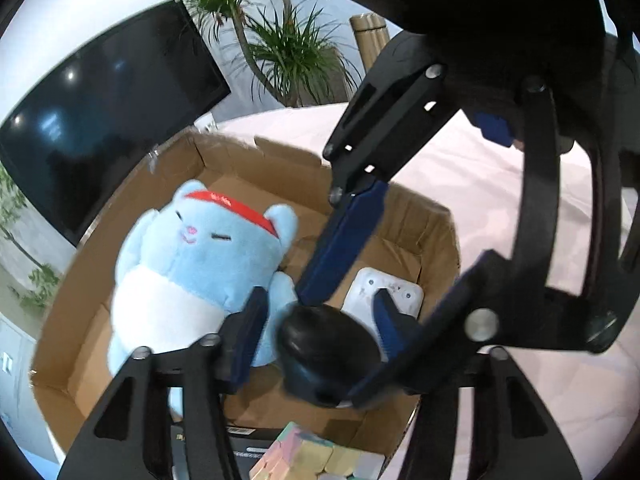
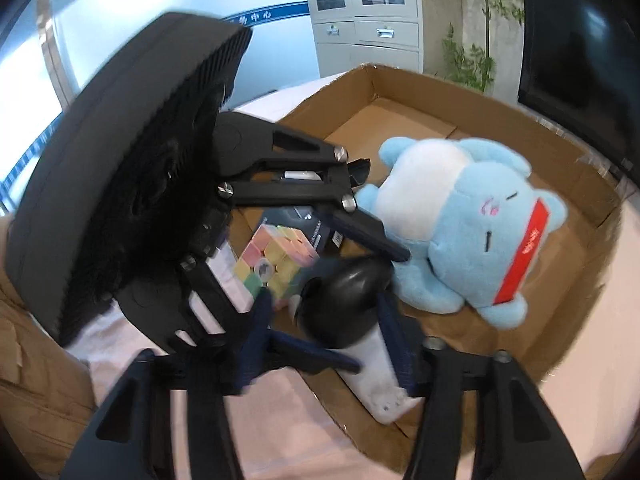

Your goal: Organize objects

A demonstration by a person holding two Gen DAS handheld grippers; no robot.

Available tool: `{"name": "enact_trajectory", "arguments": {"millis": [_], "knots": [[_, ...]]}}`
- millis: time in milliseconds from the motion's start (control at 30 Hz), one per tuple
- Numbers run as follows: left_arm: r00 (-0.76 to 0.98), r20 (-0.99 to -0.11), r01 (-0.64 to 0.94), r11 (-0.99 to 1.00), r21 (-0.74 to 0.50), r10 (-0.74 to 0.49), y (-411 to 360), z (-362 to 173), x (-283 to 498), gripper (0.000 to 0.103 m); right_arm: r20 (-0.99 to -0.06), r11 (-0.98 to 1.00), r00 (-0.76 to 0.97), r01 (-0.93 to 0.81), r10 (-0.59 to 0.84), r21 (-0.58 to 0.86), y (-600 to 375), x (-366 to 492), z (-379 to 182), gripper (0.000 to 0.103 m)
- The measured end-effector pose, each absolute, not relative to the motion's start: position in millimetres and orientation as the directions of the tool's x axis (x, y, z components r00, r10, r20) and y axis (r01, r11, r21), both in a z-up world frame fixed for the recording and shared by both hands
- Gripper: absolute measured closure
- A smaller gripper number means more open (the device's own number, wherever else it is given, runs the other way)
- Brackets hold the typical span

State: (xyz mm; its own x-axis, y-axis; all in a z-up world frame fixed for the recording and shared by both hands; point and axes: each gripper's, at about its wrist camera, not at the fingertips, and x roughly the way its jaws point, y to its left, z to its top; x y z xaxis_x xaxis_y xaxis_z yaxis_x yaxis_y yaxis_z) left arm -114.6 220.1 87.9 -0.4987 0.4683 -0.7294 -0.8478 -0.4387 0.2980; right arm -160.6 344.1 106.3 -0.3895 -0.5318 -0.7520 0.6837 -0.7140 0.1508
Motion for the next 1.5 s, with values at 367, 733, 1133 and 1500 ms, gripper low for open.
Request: {"name": "enact_trajectory", "arguments": {"millis": [367, 733, 1133, 1500], "knots": [[-0.568, -0.707, -0.803, -0.472, 0.364, 0.422, 211.3, 81.6, -108.1, 0.029, -0.721, -0.721, -0.416, 0.673, -0.554, 0.166, 350.0, -154.4, 94.5, 0.057], [-0.805, -0.477, -0.572, -0.672, 0.47, 0.351, 167.8, 124.5, -22.7, 0.001, -0.582, -0.833, -0.655, 0.548, -0.481, 0.071, 355.2, -52.8, 141.7, 0.023], [-0.885, -0.41, -0.38, -0.853, 0.357, 0.223, 116.2, 121.2, 66.8, 0.001, -0.511, -0.925, -0.799, 0.379, -0.316, -0.021, 299.3, 50.5, 135.3, 0.0], [-0.873, -0.486, -0.145, -0.968, 0.203, 0.029, 75.8, 114.0, 81.1, 0.001, -0.435, -0.957, -0.862, 0.29, -0.26, -0.002, 274.6, 104.4, 122.9, 0.0]]}}
